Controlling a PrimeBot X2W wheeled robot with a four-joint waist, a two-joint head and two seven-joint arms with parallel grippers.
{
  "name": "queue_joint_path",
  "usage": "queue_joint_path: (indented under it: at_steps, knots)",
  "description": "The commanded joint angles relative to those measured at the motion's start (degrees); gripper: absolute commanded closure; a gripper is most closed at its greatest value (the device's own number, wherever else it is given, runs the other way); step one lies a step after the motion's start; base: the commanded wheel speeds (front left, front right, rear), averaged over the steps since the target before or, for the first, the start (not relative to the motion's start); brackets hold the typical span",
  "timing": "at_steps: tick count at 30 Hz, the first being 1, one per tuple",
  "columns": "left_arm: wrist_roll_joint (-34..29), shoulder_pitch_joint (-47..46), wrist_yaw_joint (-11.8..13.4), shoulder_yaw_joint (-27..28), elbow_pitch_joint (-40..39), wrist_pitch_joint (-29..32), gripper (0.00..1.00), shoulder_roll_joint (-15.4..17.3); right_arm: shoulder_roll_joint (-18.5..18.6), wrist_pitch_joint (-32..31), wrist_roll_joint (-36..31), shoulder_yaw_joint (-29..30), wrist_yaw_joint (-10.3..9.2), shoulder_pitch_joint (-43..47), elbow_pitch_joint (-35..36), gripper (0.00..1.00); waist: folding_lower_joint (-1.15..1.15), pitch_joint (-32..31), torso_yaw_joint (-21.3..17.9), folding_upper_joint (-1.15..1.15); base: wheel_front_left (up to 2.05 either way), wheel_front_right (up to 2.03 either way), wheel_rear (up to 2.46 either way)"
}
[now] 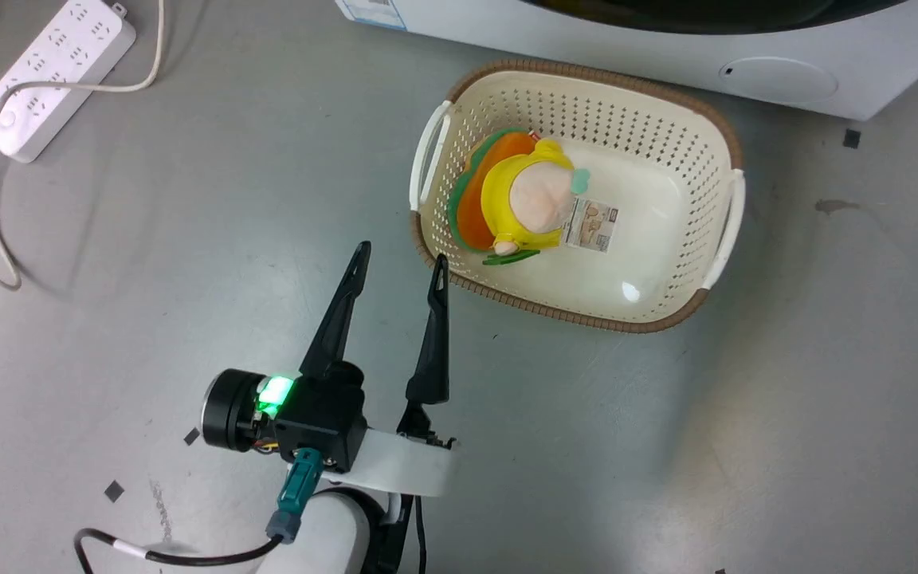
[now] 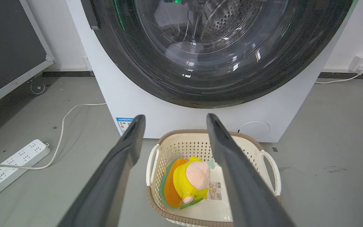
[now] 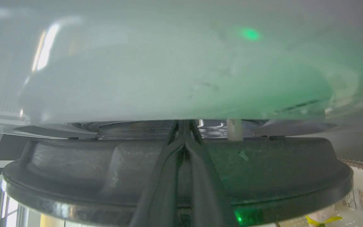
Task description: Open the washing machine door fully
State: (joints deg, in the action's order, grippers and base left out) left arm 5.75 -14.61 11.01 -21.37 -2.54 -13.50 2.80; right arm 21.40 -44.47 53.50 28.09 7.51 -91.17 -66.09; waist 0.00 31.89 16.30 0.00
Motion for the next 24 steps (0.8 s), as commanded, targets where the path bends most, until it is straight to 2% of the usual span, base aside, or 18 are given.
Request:
queue_joint_path:
  at_steps: [1, 5, 14, 24]
  knots:
    - [0.29, -1.77, 0.83, -0.79, -0.30, -1.02, 0.00, 0.08, 0.71, -3.67, 2.14, 1.10, -0.02, -3.75, -4.10, 1.00, 0.00, 0.86, 0.73, 0.00, 0.00, 0.00, 0.00]
    - [0.40, -2.07, 1.31, -1.16, -0.18, -1.50, 0.00, 0.08, 1.02, -7.57, 3.55, 1.61, -0.02, -4.38, -6.75, 1.00, 0.00, 0.68, 1.01, 0.00, 0.00, 0.00, 0.00]
    - [0.02, -0.24, 0.45, 0.45, 0.71, -1.50, 0.00, 0.08, -0.86, -10.24, 4.08, 1.05, -0.02, 5.76, -3.88, 1.00, 0.00, -5.10, -0.52, 0.00, 0.00, 0.00, 0.00]
    - [-0.40, 3.13, -1.49, 1.79, 2.38, -1.50, 0.00, 0.08, -7.39, -13.75, 5.53, 0.66, -0.02, 20.09, 1.83, 1.00, 0.00, -13.06, -2.12, 0.00, 0.00, 0.00, 0.00]
